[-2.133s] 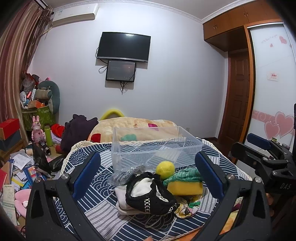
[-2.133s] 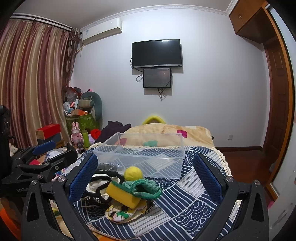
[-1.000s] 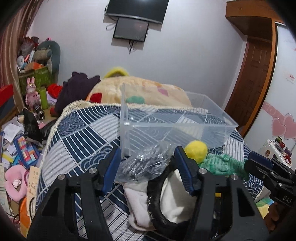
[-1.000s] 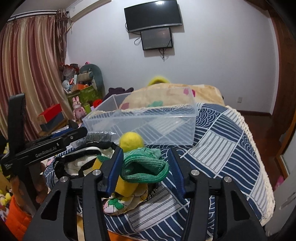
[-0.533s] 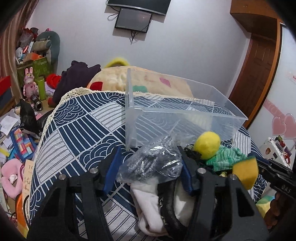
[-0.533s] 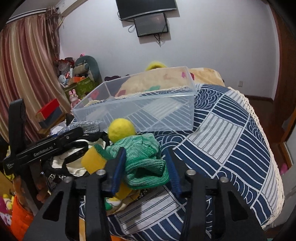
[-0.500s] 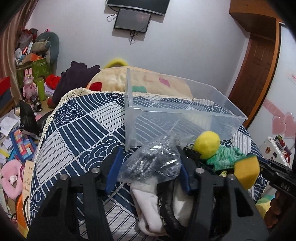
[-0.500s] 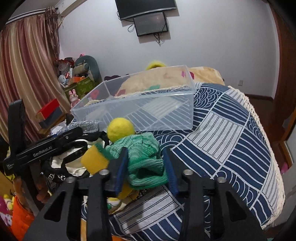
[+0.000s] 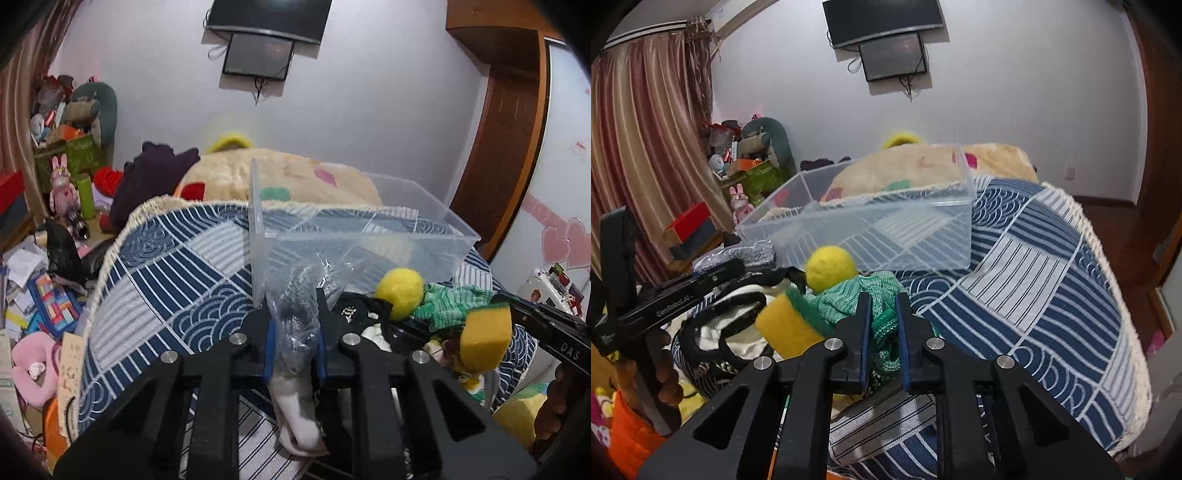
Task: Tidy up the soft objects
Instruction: 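Grasp the green knitted piece with the right tool while the left tool grasps the clear plastic bag, then carry the green knit with the right tool while the left tool carries the bag into the clear box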
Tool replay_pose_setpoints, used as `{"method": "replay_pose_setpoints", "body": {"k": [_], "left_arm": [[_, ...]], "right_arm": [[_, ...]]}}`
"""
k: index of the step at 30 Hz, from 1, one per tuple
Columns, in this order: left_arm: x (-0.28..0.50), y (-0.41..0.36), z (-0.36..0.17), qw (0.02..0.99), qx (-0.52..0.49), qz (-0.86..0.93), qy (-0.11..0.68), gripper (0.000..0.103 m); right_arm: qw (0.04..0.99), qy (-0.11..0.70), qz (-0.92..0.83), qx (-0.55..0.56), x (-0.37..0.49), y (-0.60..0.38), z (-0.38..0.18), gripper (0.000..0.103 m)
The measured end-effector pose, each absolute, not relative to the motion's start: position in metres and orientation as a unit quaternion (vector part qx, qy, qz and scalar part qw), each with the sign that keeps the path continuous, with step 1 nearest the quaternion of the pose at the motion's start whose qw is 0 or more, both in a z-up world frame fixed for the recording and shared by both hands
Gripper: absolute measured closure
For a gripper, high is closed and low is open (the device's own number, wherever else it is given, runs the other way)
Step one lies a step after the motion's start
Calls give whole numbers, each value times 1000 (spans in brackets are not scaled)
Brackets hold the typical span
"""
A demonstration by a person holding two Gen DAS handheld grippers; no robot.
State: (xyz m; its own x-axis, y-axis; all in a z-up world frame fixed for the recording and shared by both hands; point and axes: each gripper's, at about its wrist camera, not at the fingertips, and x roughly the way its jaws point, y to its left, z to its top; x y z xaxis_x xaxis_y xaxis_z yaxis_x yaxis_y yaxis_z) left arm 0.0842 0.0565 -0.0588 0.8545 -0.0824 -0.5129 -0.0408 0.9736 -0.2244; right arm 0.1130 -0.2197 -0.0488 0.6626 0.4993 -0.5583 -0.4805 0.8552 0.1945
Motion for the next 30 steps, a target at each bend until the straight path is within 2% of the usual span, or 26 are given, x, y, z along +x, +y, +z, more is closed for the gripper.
{"method": "replay_pose_setpoints", "body": {"k": [14, 30], "left_arm": [[57, 52, -13, 971, -114, -26, 208, 87], [95, 52, 23, 978, -83, -24, 189, 87]], "right_arm": [[935, 244, 258, 16, 102, -233, -7, 92], [952, 182, 247, 5, 130, -217, 34, 92]]}}
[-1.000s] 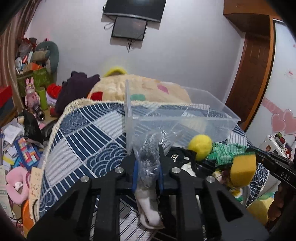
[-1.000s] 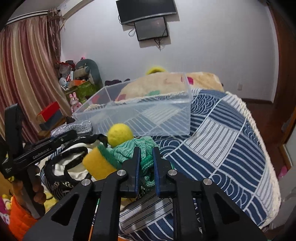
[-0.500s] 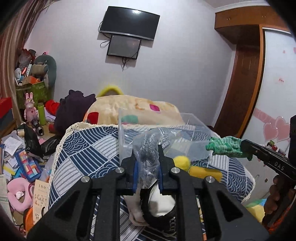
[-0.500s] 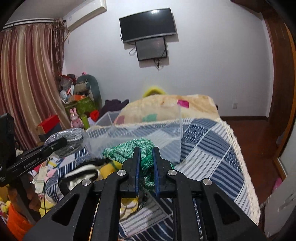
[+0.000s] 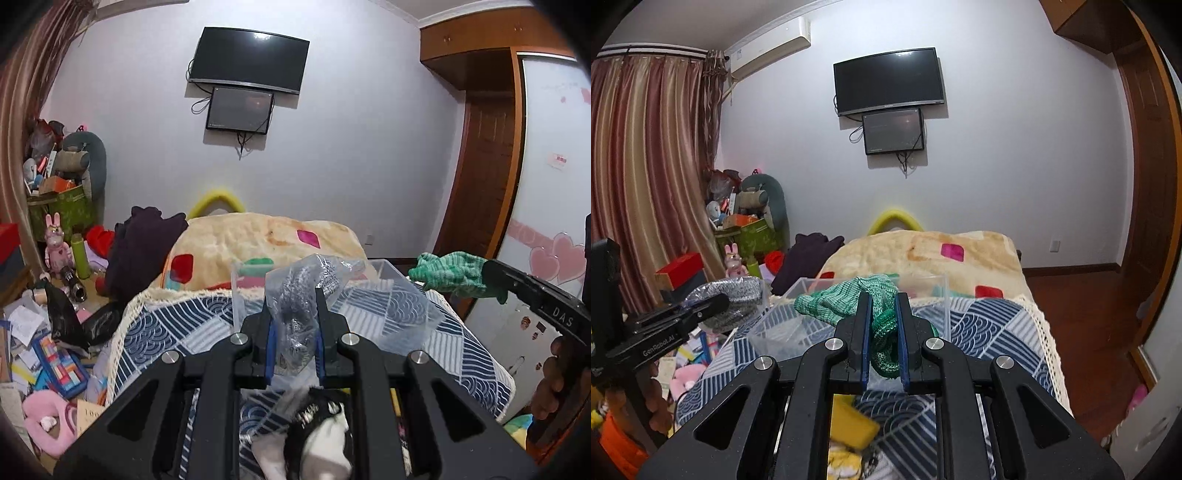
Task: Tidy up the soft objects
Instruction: 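Carry the green knit with the right tool while the left tool carries the bag into the clear box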
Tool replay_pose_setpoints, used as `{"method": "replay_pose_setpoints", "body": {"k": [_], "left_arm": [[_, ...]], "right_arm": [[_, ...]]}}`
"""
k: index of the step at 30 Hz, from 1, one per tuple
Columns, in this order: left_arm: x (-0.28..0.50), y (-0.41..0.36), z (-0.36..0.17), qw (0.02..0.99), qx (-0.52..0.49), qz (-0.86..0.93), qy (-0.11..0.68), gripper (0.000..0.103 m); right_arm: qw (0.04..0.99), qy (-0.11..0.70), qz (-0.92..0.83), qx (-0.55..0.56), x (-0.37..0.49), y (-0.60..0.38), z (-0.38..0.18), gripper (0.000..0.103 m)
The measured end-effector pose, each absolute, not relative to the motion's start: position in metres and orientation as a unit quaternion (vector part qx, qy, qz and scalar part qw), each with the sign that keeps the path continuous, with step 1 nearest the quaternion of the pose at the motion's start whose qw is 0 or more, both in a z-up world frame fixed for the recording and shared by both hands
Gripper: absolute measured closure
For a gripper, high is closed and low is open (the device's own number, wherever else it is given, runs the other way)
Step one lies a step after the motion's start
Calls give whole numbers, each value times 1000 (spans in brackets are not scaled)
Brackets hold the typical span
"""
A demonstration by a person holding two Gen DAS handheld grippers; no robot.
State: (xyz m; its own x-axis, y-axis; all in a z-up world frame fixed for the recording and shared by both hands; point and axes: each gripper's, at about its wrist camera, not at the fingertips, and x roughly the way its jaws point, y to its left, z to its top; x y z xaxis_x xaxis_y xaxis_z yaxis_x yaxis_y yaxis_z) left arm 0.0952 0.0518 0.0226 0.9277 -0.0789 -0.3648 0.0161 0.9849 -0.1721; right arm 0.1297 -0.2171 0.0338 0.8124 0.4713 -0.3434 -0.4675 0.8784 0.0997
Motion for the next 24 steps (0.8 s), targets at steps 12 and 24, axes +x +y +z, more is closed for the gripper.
{"method": "replay_pose_setpoints", "body": {"k": [12, 24], "left_arm": [[148, 48, 8, 966, -74, -44, 243, 87], [202, 41, -28, 941, -34, -39, 335, 87]], "right_arm": [[948, 223, 227, -19, 176, -192, 13, 92], [933, 276, 222, -63, 209, -172, -12, 92]]}}
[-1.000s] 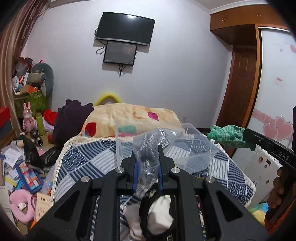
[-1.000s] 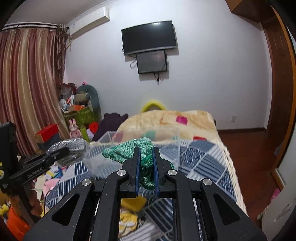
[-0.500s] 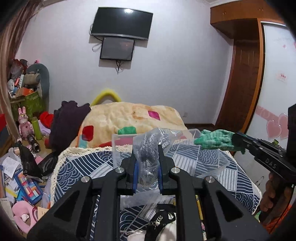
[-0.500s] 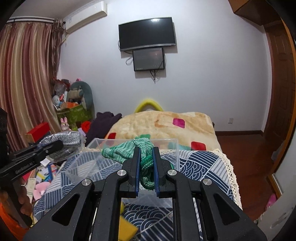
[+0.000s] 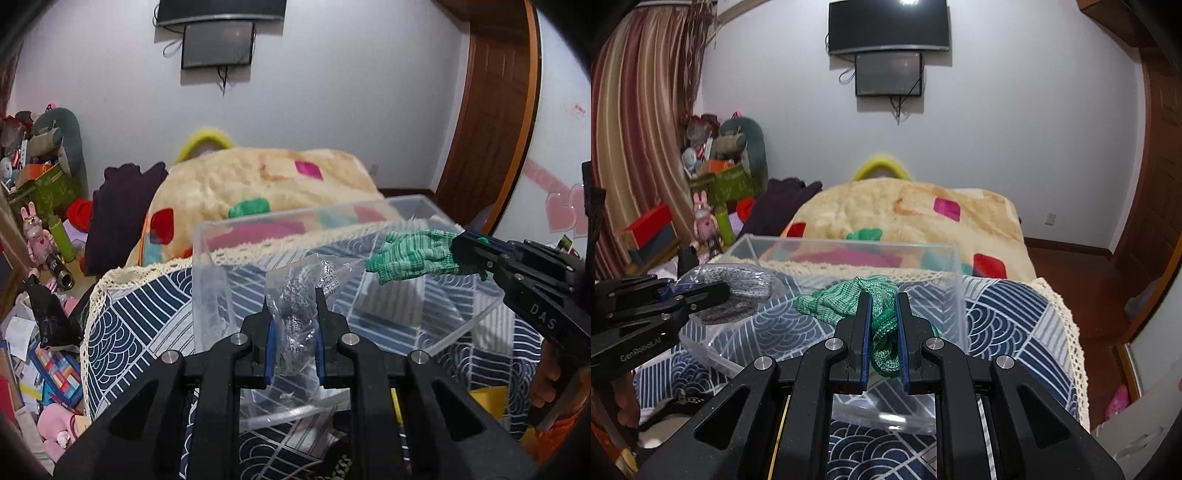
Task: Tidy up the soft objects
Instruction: 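Carry the green knit with the right tool while the left tool carries the bag into the clear box, then grasp the yellow sponge with the right tool while the left tool grasps the black fabric item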
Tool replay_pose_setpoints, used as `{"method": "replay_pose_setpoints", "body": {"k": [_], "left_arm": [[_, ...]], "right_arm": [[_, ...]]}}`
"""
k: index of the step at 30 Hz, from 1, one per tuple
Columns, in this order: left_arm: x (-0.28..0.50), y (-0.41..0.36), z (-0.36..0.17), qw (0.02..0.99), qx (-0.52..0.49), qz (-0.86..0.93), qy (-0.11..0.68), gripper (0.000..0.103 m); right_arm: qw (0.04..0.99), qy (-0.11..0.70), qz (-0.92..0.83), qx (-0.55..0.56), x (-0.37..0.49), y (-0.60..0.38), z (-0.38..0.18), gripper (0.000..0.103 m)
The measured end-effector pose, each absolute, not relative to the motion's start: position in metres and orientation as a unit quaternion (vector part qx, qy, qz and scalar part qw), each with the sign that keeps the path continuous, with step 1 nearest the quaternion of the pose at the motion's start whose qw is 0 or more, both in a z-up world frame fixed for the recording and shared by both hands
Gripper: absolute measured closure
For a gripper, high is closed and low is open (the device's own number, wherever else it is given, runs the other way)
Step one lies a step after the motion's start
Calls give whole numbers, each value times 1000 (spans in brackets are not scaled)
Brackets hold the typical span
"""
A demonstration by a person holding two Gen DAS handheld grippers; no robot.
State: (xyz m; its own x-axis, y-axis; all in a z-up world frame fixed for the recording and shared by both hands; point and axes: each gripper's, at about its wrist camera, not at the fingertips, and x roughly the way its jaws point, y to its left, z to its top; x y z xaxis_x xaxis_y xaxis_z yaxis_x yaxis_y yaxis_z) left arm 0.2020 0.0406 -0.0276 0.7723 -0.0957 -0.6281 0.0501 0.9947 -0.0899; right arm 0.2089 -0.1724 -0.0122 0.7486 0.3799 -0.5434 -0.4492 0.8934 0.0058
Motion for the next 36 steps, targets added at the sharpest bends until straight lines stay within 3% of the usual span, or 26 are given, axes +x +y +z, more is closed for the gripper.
{"method": "replay_pose_setpoints", "body": {"k": [11, 17, 19, 21, 24, 26, 32, 36], "left_arm": [[216, 36, -42, 933, -7, -35, 358, 85], [213, 33, -41, 934, 4, -25, 356, 69], [209, 33, -39, 936, 6, -21, 351, 55], [205, 33, -36, 939, 5, -22, 343, 47], [200, 34, -30, 942, 1, -26, 336, 45], [195, 35, -26, 945, -3, -18, 328, 38], [178, 39, -14, 950, -9, -10, 311, 36], [159, 42, 0, 957, -20, -14, 289, 29]], "right_arm": [[917, 317, 226, -89, 224, -160, -30, 91], [917, 314, 227, -90, 222, -162, -28, 86], [918, 312, 227, -87, 222, -162, -26, 79], [920, 309, 228, -82, 220, -163, -24, 72], [923, 301, 226, -76, 216, -166, -19, 66], [925, 297, 228, -71, 213, -169, -16, 65], [930, 276, 237, -57, 199, -178, -1, 65], [934, 258, 241, -53, 185, -184, 8, 60]]}}
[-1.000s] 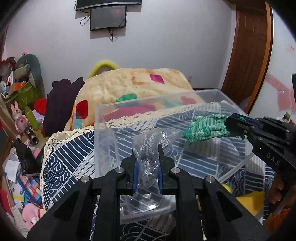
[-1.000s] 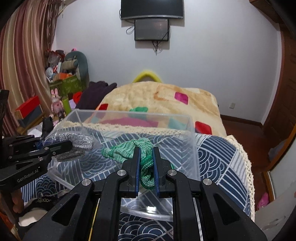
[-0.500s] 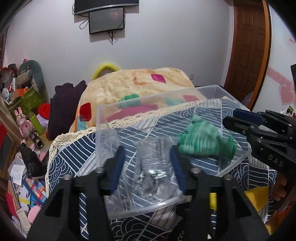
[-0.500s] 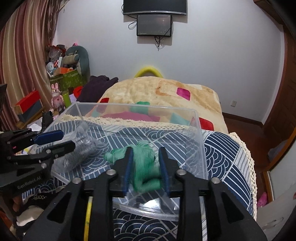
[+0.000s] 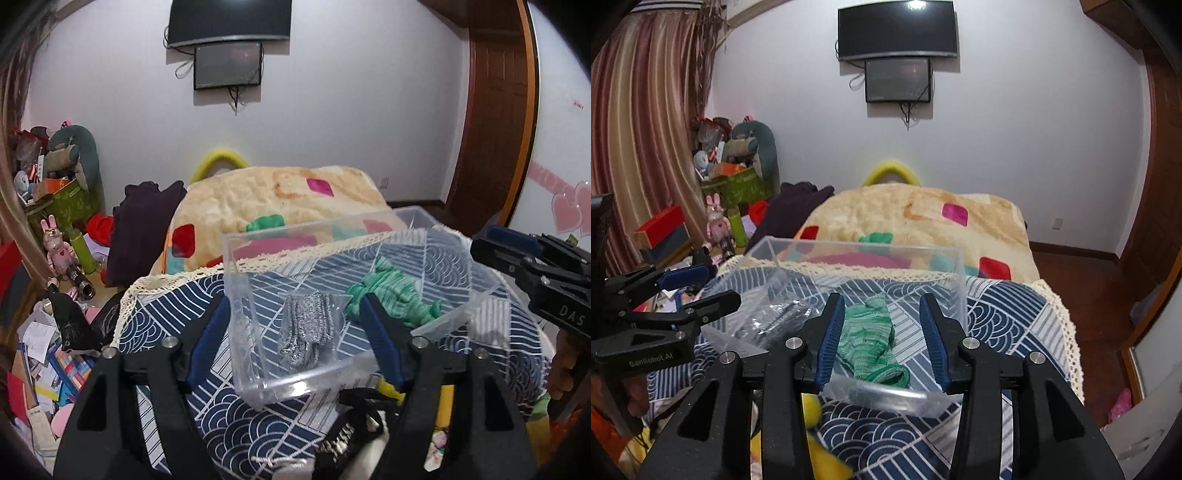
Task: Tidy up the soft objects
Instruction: 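Grasp the yellow sponge with the right tool while the left tool grasps the black fabric item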
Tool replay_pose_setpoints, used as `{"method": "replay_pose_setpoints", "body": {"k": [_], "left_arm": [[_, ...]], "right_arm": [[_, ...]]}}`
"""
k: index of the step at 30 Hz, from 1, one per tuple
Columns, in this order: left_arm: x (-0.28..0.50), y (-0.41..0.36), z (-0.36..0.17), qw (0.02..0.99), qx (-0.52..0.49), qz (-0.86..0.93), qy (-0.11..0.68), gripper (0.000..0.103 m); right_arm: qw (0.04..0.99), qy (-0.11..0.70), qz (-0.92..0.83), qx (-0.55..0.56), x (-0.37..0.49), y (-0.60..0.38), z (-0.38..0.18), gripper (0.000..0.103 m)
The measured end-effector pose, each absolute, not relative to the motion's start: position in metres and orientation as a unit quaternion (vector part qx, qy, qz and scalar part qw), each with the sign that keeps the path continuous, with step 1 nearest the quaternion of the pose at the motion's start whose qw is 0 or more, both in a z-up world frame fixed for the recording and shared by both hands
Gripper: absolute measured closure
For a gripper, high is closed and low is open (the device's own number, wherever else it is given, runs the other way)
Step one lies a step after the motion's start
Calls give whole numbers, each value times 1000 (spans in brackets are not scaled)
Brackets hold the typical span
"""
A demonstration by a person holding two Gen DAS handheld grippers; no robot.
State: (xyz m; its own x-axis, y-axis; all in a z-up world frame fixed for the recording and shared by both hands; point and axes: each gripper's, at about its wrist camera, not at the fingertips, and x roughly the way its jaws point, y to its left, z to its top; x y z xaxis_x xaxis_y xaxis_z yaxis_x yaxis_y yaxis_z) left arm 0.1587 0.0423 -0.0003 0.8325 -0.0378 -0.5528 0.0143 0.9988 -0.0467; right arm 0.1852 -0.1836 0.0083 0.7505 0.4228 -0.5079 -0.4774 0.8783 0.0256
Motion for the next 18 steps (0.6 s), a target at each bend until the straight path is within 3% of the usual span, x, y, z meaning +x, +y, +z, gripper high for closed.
{"method": "replay_pose_setpoints", "body": {"k": [9, 18], "left_arm": [[113, 33, 10, 965, -24, -26, 261, 19], [73, 20, -11, 959, -28, -42, 279, 18]], "right_arm": [[937, 223, 267, -43, 150, -198, 22, 47], [931, 217, 291, -45, 117, -202, 15, 45]]}}
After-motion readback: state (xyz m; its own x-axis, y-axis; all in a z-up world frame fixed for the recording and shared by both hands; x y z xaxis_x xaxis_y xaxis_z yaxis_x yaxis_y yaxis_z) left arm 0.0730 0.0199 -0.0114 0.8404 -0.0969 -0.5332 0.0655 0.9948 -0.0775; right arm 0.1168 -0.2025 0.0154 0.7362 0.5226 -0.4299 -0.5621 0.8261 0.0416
